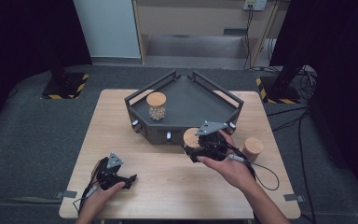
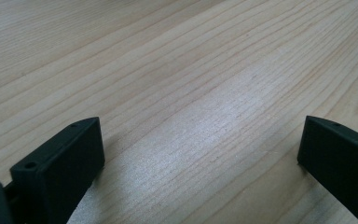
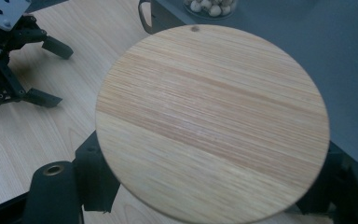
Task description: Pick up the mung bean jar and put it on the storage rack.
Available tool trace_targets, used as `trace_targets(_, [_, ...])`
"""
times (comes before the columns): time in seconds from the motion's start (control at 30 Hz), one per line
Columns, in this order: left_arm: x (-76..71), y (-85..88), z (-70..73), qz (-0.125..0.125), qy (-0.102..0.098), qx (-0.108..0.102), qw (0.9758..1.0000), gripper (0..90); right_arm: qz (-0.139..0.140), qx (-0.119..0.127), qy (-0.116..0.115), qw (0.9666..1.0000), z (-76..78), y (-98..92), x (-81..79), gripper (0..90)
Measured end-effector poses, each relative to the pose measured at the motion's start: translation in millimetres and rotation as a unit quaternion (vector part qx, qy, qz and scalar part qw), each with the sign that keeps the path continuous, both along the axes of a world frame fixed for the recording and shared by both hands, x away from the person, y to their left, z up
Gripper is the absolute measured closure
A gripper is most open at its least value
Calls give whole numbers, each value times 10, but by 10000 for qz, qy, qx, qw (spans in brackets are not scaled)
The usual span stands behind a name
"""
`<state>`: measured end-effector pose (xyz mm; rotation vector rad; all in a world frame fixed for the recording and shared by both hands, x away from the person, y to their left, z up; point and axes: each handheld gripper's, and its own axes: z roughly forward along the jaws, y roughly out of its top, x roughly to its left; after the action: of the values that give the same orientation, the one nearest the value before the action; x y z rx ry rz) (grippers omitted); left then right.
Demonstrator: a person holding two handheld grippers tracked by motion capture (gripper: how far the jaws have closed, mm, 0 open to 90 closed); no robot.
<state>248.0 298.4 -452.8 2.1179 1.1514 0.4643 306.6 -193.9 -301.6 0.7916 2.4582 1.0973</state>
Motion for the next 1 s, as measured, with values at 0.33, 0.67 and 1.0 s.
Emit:
trace_targets(0.33, [0,0,0,1,-1,-1,10000,0,-13,-17,-34,10000,97,26,75,254])
trace_targets(0.67, [0,0,0,-1,-1,0,10000,0,-62,66,-14,10000,260,31,195,253])
trace_targets(1.0, [0,0,-1,1,-2,0,10000,0,-123,78,-36,9999,399,33,315,254])
